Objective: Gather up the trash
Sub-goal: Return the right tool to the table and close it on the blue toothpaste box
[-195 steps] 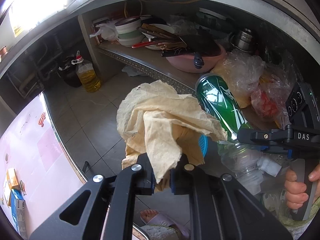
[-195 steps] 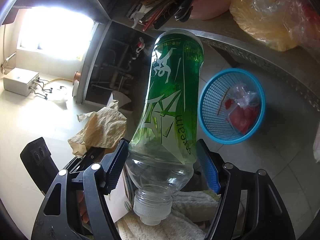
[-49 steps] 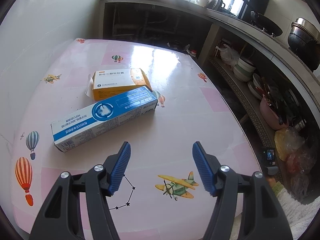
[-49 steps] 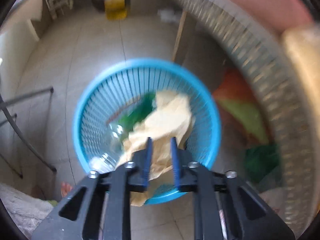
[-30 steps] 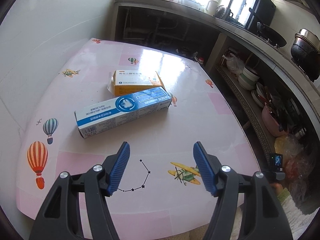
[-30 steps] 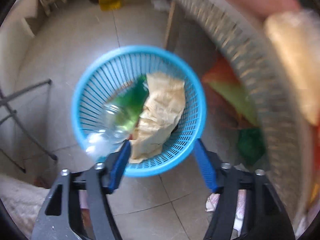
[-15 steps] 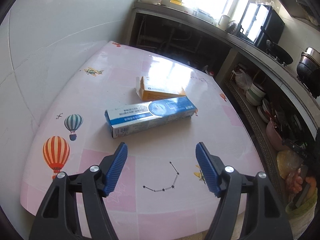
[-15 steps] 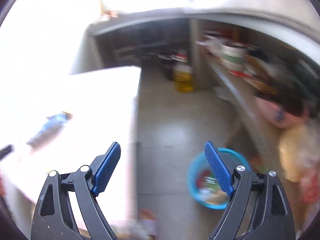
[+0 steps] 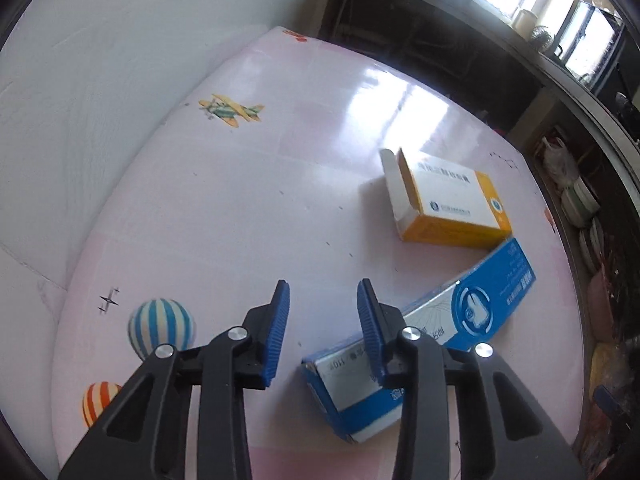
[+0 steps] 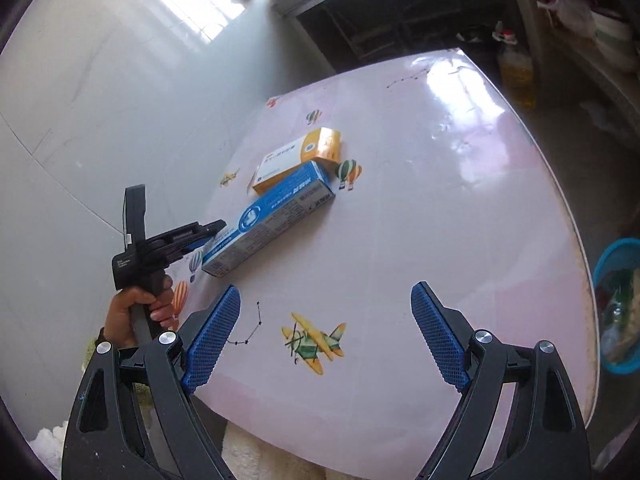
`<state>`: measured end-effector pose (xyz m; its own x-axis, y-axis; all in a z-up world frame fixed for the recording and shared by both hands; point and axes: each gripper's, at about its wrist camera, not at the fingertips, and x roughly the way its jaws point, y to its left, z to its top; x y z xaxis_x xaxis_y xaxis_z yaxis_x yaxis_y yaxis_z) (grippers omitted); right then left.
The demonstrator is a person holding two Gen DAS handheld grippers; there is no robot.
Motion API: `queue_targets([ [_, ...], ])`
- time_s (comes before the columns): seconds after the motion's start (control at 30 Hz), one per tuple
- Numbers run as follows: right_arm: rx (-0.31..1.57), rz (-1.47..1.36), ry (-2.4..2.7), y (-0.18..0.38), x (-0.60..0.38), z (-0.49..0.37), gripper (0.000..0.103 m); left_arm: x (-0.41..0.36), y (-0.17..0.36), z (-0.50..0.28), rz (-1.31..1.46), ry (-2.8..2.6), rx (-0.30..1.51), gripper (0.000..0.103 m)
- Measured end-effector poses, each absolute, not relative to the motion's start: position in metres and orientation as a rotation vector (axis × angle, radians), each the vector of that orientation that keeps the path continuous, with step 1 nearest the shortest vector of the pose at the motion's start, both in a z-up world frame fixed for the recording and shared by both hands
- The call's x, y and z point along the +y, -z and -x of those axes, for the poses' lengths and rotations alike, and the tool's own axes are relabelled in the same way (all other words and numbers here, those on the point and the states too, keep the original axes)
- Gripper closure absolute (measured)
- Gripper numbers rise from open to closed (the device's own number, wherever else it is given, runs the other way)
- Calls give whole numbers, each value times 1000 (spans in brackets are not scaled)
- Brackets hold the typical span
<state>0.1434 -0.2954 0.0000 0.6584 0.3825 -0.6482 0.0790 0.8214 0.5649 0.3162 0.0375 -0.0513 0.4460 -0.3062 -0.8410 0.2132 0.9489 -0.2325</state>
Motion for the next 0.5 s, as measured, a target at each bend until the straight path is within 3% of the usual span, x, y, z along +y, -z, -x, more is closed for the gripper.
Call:
queue_targets([
  [0.5, 947, -607, -169, 28, -281, -183, 19, -26, 50, -198, 105, 799, 1165, 70],
])
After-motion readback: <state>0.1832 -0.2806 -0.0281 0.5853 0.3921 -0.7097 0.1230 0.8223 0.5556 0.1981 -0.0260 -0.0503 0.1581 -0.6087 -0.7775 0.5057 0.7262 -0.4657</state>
